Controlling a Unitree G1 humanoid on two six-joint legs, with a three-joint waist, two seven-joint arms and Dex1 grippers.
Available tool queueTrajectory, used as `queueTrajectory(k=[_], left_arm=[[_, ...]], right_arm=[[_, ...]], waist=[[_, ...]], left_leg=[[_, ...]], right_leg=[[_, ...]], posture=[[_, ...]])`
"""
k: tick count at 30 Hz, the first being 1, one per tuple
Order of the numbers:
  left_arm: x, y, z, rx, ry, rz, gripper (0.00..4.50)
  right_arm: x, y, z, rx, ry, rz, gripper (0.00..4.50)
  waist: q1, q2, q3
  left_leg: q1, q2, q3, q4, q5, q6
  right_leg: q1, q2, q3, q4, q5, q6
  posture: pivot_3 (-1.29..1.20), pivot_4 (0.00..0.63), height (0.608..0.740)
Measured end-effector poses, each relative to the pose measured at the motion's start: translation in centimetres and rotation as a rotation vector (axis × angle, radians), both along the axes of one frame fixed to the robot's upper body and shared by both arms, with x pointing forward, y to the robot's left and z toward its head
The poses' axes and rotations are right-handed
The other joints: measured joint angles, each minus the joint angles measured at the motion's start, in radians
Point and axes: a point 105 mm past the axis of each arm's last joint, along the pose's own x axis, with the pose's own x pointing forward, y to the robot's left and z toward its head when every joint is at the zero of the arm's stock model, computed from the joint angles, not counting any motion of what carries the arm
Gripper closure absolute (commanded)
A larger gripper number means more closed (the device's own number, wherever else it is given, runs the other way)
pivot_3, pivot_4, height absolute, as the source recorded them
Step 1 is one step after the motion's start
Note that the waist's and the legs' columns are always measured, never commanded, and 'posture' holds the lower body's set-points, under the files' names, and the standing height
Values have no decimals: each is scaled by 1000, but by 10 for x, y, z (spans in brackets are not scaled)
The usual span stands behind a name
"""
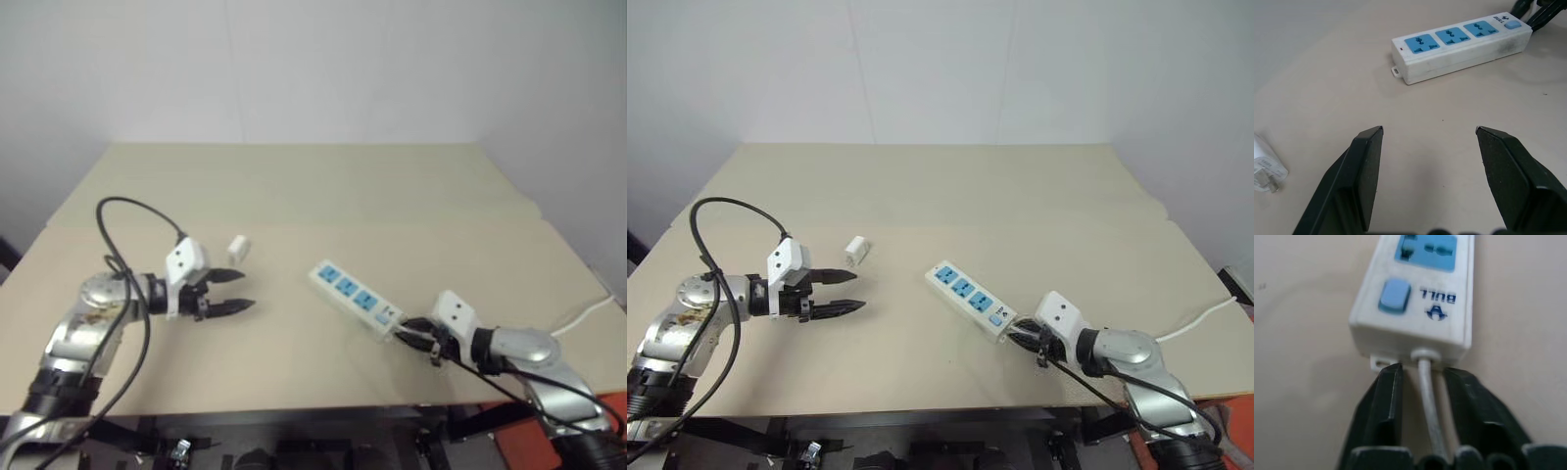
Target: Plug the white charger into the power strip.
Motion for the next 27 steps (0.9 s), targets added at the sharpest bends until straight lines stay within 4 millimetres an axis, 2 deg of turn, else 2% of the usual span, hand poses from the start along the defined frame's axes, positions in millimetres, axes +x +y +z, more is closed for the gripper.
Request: queueTrajectory(k=[4,5,10,14,18,27], left_arm=[[2,1,2,12,-18,-2,1261],[2,1,1,12,-17,-3,1261],[1,2,0,13,-9,-5,1261],[1,2,0,13,-9,-5,1261],[1,2,0,14,-10,-5,1261],[1,4,0,22,-6,-5,1261]], right_arm=[[-4,-4,6,64,-12,-45,178],[-6,-6,8,80,-14,-52,44],[-22,-16,8,175,5,-91,44],[-26,-4,7,295,-22,-81,44],[-20,9,-3,334,-66,-88,44],[2,16,-18,348,-130,-137,44]], waist=[[2,0,0],[3,0,0],[8,0,0],[1,0,0],[-1,0,0],[-1,0,0]], left_leg=[[-1,0,0,0,0,0],[-1,0,0,0,0,0],[0,0,0,0,0,0],[1,0,0,0,0,0],[0,0,0,0,0,0],[0,0,0,0,0,0]], right_leg=[[0,0,0,-1,0,0],[0,0,0,-1,0,0],[1,-1,-1,-1,0,0],[1,0,0,0,0,0],[0,0,0,0,0,0],[0,0,0,0,0,0]], posture=[[0,150,740],[0,150,740],[0,150,740],[0,150,740],[0,150,740],[0,150,740]])
